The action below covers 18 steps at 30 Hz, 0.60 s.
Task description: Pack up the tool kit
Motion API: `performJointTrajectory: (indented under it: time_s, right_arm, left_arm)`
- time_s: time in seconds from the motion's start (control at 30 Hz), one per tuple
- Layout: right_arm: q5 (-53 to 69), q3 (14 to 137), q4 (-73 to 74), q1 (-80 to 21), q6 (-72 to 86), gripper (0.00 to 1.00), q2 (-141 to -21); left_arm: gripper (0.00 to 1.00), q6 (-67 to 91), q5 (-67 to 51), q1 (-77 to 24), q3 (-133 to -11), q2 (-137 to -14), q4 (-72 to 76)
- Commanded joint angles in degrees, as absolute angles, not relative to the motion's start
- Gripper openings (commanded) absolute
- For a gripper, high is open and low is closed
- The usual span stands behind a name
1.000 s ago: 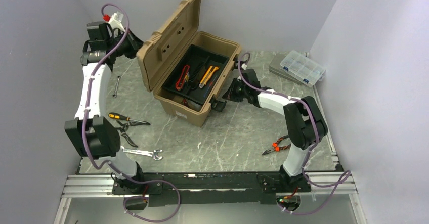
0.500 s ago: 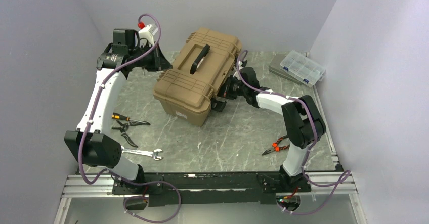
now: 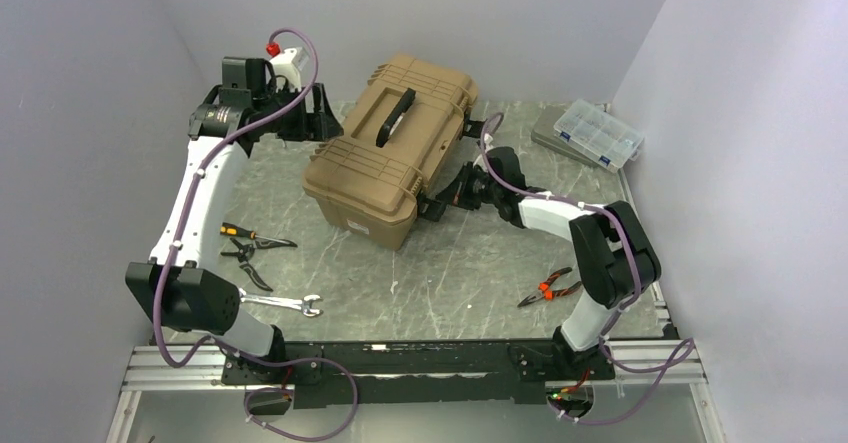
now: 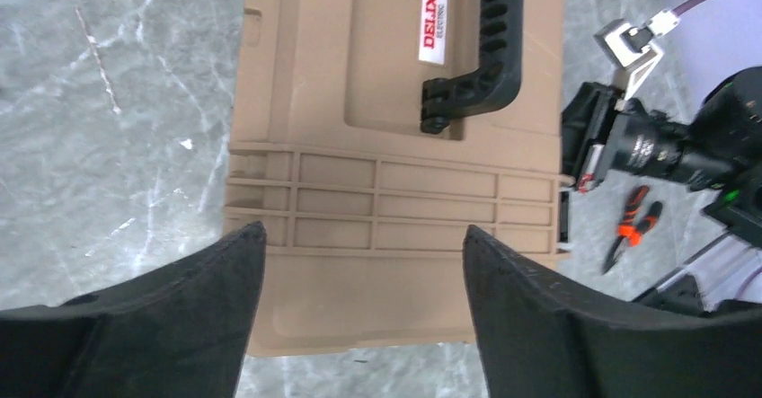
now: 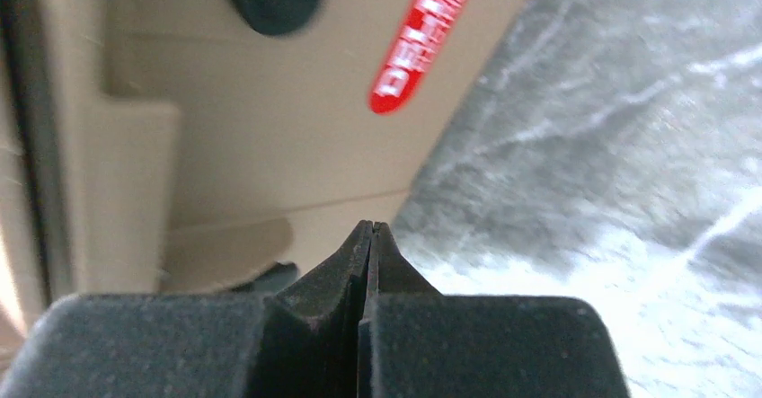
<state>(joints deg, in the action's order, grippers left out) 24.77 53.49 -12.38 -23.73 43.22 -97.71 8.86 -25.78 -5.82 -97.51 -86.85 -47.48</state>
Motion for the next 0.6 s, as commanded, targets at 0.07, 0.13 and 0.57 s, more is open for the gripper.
performJointTrajectory:
  time_s: [0.07,0.13,0.57]
  right_arm:
    - [28.98,45.74,-21.51,-20.58,43.74,0.0,-93.92]
    - [29.98,44.22,-22.37,-20.19,43.12,0.0,-93.43]
    - [37.38,32.52,-42.91,-19.85,45.84,0.34,-90.71]
  left_arm:
    - [0.99,7.93,-22.91,-6.5,-93.55,-84.88,-42.62]
    - [0.99,7.87,-21.59,-6.51,-94.16,-86.76,-43.55]
    - [0.99,7.52,-22.38,-6.88,-90.49,-93.63,-45.77]
